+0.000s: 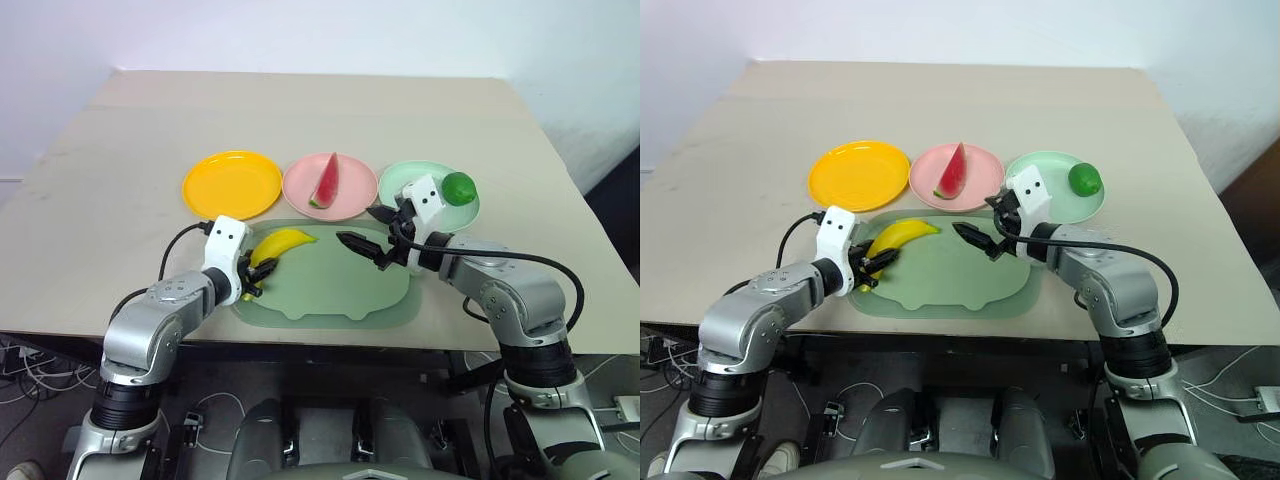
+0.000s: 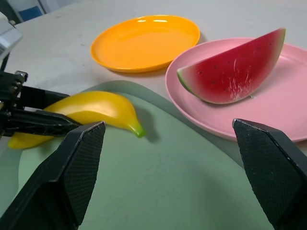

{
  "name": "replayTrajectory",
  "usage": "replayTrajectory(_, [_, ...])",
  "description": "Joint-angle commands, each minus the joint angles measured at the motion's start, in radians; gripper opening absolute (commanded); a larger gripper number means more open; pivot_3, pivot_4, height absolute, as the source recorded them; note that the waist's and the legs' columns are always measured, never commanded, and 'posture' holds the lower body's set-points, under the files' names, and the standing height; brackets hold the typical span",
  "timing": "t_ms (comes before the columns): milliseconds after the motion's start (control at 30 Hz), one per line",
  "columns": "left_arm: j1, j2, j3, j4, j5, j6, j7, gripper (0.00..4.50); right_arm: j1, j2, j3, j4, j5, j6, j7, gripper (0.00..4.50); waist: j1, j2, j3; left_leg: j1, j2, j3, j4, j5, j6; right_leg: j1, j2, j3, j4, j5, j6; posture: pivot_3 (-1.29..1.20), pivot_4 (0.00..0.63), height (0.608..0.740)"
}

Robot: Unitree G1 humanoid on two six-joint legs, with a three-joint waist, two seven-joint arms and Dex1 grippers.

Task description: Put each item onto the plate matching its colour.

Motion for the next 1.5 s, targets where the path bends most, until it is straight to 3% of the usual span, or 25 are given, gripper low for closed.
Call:
replayTrajectory(33, [-0.005, -0.028, 0.056, -0.081, -0.038, -0.073, -0.016, 1.6, -0.028, 0.011, -0.004, -0.013, -0.005, -0.028, -0.001, 4.5, 0.001, 0.0, 0.0, 0.0, 0.0, 0.0, 0.0, 0.0, 0.0, 0.0, 0.0, 0.0, 0.0, 0.0, 0.0, 0.0, 0.15, 0.695])
replayTrajectory(200, [-0.039, -0.083, 0.078, -0.066, -0.013, -0.201, 0.018, 1.6, -0.032, 0.017, 0.003, -0.004, -0.008, -0.036, -0.001, 4.5, 0.001, 0.0, 0.0, 0.0, 0.0, 0.0, 0.0, 0.0, 0.0, 0.0, 0.0, 0.0, 0.0, 0.0, 0.0, 0.0, 0.15, 0.695])
replayTrajectory(333, [-0.137, -0.177, 0.102, 0.062, 0.085, -0.31, 0.188, 1.6, -0.034, 0.017, 0.004, 0.001, -0.012, -0.037, 0.007, 4.5, 0.003, 0.0, 0.0, 0.0, 0.0, 0.0, 0.0, 0.0, 0.0, 0.001, 0.0, 0.0, 0.0, 0.0, 0.0, 0.0, 0.15, 0.695])
replayTrajectory(500, [-0.256, -0.195, 0.111, 0.222, 0.153, -0.273, 0.296, 1.6, -0.036, 0.015, 0.004, 0.005, -0.018, -0.039, 0.014, 4.5, 0.0, -0.001, 0.0, 0.0, -0.001, 0.0, 0.0, 0.0, 0.0, 0.0, 0.0, 0.0, 0.0, 0.0, 0.0, 0.0, 0.15, 0.695])
replayTrajectory(633, [-0.384, -0.223, 0.185, 0.386, 0.133, -0.266, 0.36, 1.6, -0.038, 0.017, 0.003, 0.007, -0.021, -0.044, 0.015, 4.5, 0.001, -0.001, 0.001, 0.0, -0.001, 0.0, 0.0, 0.0, 0.0, 0.0, 0.0, 0.0, 0.0, 0.0, 0.0, 0.0, 0.15, 0.695])
replayTrajectory(933, [-0.621, -0.146, 0.246, 0.863, 0.174, -0.367, 0.378, 1.6, -0.037, 0.014, 0.008, 0.011, -0.032, -0.053, 0.019, 4.5, -0.001, -0.002, 0.001, 0.0, -0.001, 0.0, 0.0, 0.0, 0.0, 0.0, 0.0, -0.001, 0.0, 0.0, 0.0, 0.0, 0.15, 0.695])
replayTrajectory(1200, [-0.647, -0.121, 0.207, 0.982, 0.198, -0.421, 0.307, 1.6, -0.04, 0.004, 0.001, 0.012, -0.039, -0.055, 0.026, 4.5, -0.001, -0.004, 0.002, -0.001, -0.001, 0.001, 0.0, 0.0, 0.0, 0.0, 0.0, -0.001, 0.0, 0.0, 0.001, 0.0, 0.15, 0.695])
replayTrajectory(1467, [-0.589, -0.103, 0.17, 0.892, 0.211, -0.382, 0.254, 4.33, -0.041, 0.007, 0.002, 0.02, -0.044, -0.057, 0.024, 4.5, -0.004, -0.004, 0.002, 0.0, -0.001, 0.001, 0.0, 0.0, 0.0, 0.0, 0.0, -0.001, 0.0, 0.0, 0.001, 0.0, 0.15, 0.695])
replayTrajectory(1500, [-0.566, -0.097, 0.155, 0.856, 0.211, -0.368, 0.233, 4.46, -0.041, 0.008, 0.002, 0.021, -0.045, -0.058, 0.024, 4.5, -0.005, -0.004, 0.002, 0.0, -0.001, 0.001, 0.0, 0.0, 0.0, 0.0, 0.0, -0.001, 0.0, 0.0, 0.001, 0.0, 0.15, 0.695])
